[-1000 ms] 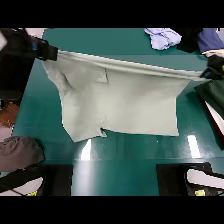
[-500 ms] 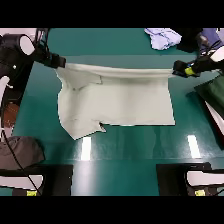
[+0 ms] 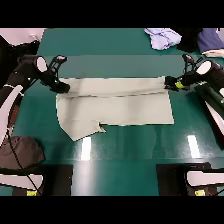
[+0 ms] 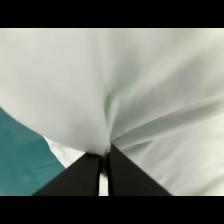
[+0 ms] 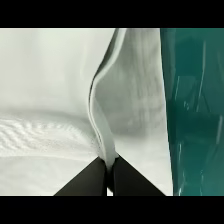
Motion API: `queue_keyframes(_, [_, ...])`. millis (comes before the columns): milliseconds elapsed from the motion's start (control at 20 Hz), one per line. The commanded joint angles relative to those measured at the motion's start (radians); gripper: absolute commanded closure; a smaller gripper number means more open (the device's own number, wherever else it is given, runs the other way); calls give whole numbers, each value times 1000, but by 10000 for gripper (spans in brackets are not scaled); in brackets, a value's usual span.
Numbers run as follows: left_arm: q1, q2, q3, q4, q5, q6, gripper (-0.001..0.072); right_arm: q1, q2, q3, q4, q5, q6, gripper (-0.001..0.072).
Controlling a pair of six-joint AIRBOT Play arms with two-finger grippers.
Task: Fold the shirts.
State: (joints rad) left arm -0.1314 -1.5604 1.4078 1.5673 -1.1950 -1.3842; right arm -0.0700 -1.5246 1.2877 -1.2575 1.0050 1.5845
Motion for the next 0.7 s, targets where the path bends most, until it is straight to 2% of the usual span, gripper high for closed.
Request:
queue_keyframes(0, [1,-1,-28,11,-45,3,398,2,-1,-10,1,21,0,676])
queue_keyframes(50, [1,2,-26,24,-61,-2,102,1,-1,2,1,30,-1,480])
queue_keyframes(100, [1,8,-24,48,-82,-15,103,-2,-1,24,1,58,-1,238])
queue_keyframes(150, [2,21,-23,68,-103,-16,102,-8,-1,51,1,95,-1,207])
queue_keyframes(350, [2,131,-48,108,-171,-74,102,-34,21,102,2,282,-58,207])
queue_keyframes(500, [2,248,-182,68,-188,-106,102,-36,111,-14,0,298,-79,207])
queue_keyframes(650, [2,364,-379,34,-182,-164,102,-36,221,-143,0,253,-89,207])
